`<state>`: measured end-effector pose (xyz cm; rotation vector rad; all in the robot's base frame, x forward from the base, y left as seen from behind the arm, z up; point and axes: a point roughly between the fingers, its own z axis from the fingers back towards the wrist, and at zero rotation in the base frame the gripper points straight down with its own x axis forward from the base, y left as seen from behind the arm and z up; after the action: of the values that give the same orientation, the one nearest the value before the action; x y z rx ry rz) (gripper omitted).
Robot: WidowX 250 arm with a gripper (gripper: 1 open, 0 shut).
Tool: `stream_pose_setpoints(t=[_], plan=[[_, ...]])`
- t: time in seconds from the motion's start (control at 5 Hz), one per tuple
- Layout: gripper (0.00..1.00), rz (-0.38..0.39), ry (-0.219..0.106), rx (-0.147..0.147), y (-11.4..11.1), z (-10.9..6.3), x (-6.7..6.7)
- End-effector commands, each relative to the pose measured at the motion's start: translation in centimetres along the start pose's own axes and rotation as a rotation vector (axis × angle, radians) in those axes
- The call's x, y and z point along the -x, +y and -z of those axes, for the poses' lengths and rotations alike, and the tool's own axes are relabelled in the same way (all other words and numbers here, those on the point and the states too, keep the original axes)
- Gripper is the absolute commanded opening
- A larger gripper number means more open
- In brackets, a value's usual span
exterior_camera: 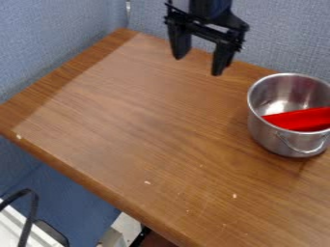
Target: Put the red object in the metal pot
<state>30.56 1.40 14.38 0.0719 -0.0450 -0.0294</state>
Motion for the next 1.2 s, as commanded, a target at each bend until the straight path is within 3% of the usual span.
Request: stream_pose_setpoints(t=[0.0,0.2,0.4,0.8,1.0], plan=[[1.0,-0.051,-0.069,-0.014,1.5,-3.1,-1.1],[1.0,0.02,-0.064,-0.01,0.7,-2.3,-1.9],[1.0,0.069,-0.051,-0.003,0.0,-1.6,-1.8],[1.0,-0.063,-0.019,-0.006,1.3,-1.0,-3.1],[1.0,-0.019,-0.01,-0.002,2.7,0.0,-3.6]])
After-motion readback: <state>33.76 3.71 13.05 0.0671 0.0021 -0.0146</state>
